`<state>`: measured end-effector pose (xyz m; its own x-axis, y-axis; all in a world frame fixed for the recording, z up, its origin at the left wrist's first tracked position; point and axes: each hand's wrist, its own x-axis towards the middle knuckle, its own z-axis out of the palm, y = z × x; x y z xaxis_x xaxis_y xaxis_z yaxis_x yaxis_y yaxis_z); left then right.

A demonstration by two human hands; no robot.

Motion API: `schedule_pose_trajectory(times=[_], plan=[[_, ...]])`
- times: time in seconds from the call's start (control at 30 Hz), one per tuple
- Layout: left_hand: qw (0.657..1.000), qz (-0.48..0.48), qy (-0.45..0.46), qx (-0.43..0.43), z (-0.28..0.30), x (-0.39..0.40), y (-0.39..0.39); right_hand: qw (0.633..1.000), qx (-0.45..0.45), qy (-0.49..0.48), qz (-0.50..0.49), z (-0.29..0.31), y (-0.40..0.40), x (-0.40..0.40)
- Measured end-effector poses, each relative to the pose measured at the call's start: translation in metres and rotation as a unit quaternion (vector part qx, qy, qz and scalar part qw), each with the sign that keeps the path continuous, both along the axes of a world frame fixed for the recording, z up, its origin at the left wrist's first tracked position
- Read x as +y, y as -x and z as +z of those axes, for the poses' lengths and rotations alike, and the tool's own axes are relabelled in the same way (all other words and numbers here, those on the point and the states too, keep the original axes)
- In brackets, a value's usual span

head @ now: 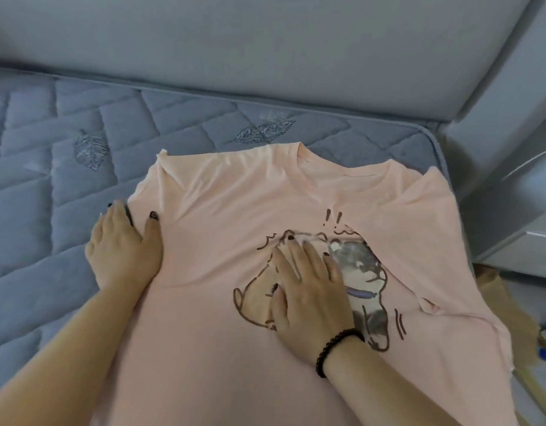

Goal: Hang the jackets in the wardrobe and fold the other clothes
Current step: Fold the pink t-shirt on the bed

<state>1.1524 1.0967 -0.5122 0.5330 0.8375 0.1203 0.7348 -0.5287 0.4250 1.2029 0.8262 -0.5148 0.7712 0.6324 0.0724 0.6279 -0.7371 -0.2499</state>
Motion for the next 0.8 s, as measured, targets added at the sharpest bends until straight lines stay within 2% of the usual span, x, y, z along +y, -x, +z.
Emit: schedule_pose_trajectory(times=[0.07, 0.23, 0.4, 0.53, 0.6, 0.67, 0.73, 0.8], plan=[[0.998, 0.02, 0.023, -0.048, 0.0, 0.002, -0.002, 1.0, -0.009, -0.004, 0.007, 0.005, -0.003, 0.021], [0.985, 0.016, 0.081, -0.152, 0.003, 0.007, 0.003, 0.99, -0.014, -0.047, 0.13, 0.008, -0.037, 0.102], [0.96, -0.024, 0.196, -0.2, 0.004, 0.031, -0.001, 0.99, -0.079, -0.097, 0.058, 0.004, -0.068, 0.172], [0.906, -0.033, 0.328, -0.267, 0.008, 0.044, 0.001, 0.985, 0.025, -0.166, -0.026, 0.012, -0.106, 0.215], [0.868, -0.048, 0.403, -0.286, 0.011, 0.047, 0.004, 0.989, 0.057, -0.135, -0.029, 0.021, -0.125, 0.238], [0.832, -0.061, 0.454, -0.312, 0.013, 0.049, 0.006, 0.986, 0.136, -0.096, 0.006, 0.034, -0.138, 0.261], [0.826, -0.068, 0.459, -0.32, 0.013, 0.052, 0.007, 0.97, 0.23, -0.07, 0.041, 0.047, -0.146, 0.281], [0.823, -0.059, 0.461, -0.327, 0.012, 0.053, 0.008, 0.967, 0.247, -0.012, 0.06, 0.058, -0.154, 0.297]])
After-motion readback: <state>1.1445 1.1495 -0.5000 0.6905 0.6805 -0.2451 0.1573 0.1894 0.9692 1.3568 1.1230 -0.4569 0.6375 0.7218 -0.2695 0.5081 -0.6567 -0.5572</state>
